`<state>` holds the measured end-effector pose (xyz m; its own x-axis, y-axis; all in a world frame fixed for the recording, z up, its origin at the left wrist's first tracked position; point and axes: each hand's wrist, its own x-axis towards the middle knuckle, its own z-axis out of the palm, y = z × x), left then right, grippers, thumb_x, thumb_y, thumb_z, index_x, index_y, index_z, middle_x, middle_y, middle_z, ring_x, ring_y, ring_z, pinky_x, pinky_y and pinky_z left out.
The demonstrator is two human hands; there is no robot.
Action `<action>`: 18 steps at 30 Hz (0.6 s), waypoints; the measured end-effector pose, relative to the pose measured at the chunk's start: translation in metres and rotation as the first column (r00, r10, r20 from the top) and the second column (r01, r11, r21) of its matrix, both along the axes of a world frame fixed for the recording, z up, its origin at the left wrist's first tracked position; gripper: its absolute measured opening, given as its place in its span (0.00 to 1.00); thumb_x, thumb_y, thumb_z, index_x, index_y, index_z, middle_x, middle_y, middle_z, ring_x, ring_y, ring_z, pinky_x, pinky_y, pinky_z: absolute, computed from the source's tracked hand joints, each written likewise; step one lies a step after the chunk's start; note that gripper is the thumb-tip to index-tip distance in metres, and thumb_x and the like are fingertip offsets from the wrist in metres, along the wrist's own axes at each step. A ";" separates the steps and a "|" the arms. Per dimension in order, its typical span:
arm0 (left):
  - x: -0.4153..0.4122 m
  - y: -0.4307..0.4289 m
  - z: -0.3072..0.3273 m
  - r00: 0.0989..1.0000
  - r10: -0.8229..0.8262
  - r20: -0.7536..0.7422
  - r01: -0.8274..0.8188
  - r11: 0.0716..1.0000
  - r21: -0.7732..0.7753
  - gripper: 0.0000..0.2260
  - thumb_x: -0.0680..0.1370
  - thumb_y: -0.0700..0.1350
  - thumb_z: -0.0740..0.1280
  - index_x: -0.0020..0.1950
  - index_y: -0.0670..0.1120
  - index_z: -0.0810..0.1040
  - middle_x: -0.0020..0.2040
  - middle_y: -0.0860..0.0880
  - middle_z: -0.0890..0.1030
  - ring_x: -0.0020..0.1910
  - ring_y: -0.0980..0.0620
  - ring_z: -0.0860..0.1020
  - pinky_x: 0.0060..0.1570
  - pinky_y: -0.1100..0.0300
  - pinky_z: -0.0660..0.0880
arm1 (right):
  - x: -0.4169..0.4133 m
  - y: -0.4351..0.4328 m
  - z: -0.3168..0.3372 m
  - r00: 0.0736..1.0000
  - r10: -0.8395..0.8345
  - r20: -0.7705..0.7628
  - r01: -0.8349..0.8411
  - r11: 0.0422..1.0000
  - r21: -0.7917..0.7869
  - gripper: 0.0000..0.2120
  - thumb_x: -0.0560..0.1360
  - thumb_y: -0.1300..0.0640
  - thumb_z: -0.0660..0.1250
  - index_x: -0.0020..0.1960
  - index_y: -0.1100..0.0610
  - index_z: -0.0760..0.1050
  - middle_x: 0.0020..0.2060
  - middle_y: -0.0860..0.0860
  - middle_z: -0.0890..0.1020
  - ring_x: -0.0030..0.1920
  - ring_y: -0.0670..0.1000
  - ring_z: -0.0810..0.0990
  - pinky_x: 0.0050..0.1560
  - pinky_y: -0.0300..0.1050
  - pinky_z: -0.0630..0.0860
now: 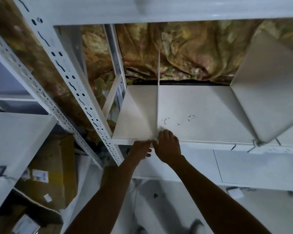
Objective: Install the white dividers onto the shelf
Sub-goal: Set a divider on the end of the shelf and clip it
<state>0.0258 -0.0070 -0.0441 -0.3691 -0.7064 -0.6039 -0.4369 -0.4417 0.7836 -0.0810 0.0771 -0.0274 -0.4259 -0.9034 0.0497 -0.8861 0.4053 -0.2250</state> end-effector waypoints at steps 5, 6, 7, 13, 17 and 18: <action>0.003 -0.002 -0.001 0.997 0.016 0.074 -0.016 1.000 0.009 0.22 0.83 0.57 0.59 0.59 0.40 0.80 0.50 0.43 0.85 0.44 0.46 0.84 0.39 0.56 0.76 | -0.005 -0.007 0.012 0.999 -0.045 0.019 0.045 0.998 0.039 0.29 0.78 0.36 0.54 0.60 0.61 0.72 0.58 0.58 0.77 0.57 0.60 0.78 0.54 0.56 0.77; 0.004 -0.003 -0.001 0.997 -0.002 0.081 0.002 1.000 0.001 0.22 0.84 0.57 0.58 0.59 0.40 0.80 0.52 0.43 0.85 0.46 0.45 0.84 0.42 0.55 0.76 | -0.006 -0.010 0.018 0.999 -0.037 0.017 0.035 0.996 0.082 0.30 0.79 0.36 0.54 0.61 0.61 0.72 0.60 0.59 0.75 0.58 0.61 0.77 0.54 0.56 0.76; 0.004 -0.003 0.002 0.996 -0.021 0.084 0.021 1.000 0.001 0.22 0.84 0.57 0.58 0.59 0.40 0.79 0.53 0.42 0.84 0.48 0.44 0.84 0.45 0.54 0.76 | -0.008 -0.013 0.025 0.999 -0.026 0.024 0.023 0.992 0.126 0.31 0.79 0.35 0.53 0.62 0.62 0.72 0.62 0.60 0.75 0.59 0.61 0.76 0.54 0.57 0.76; 0.005 -0.009 0.010 0.996 -0.066 0.060 0.061 0.995 0.084 0.22 0.84 0.55 0.58 0.58 0.37 0.78 0.51 0.43 0.83 0.44 0.48 0.82 0.42 0.56 0.75 | -0.021 -0.036 0.113 0.930 -0.051 0.365 -0.034 0.974 0.224 0.34 0.80 0.34 0.49 0.65 0.62 0.73 0.62 0.62 0.79 0.61 0.63 0.78 0.60 0.52 0.72; 0.002 -0.008 0.000 0.998 -0.004 0.058 0.002 0.999 0.035 0.20 0.83 0.53 0.60 0.57 0.37 0.80 0.52 0.41 0.85 0.44 0.48 0.83 0.41 0.57 0.75 | -0.025 -0.040 0.161 0.936 -0.004 0.353 -0.001 1.000 0.013 0.23 0.81 0.46 0.56 0.67 0.62 0.67 0.61 0.64 0.77 0.60 0.66 0.76 0.57 0.52 0.73; 0.001 -0.007 0.000 0.998 0.000 0.059 -0.002 1.000 0.022 0.19 0.82 0.54 0.62 0.57 0.38 0.80 0.51 0.42 0.85 0.44 0.48 0.84 0.41 0.57 0.75 | -0.025 -0.040 0.170 0.927 0.016 0.375 -0.010 1.000 -0.018 0.22 0.81 0.49 0.56 0.68 0.62 0.65 0.60 0.64 0.78 0.59 0.66 0.77 0.56 0.52 0.73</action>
<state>0.0271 -0.0138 -0.0446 -0.3317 -0.6929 -0.6402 -0.4814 -0.4593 0.7465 -0.1057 0.0369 0.1431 -0.4046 -0.9093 -0.0970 -0.7408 0.3881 -0.5483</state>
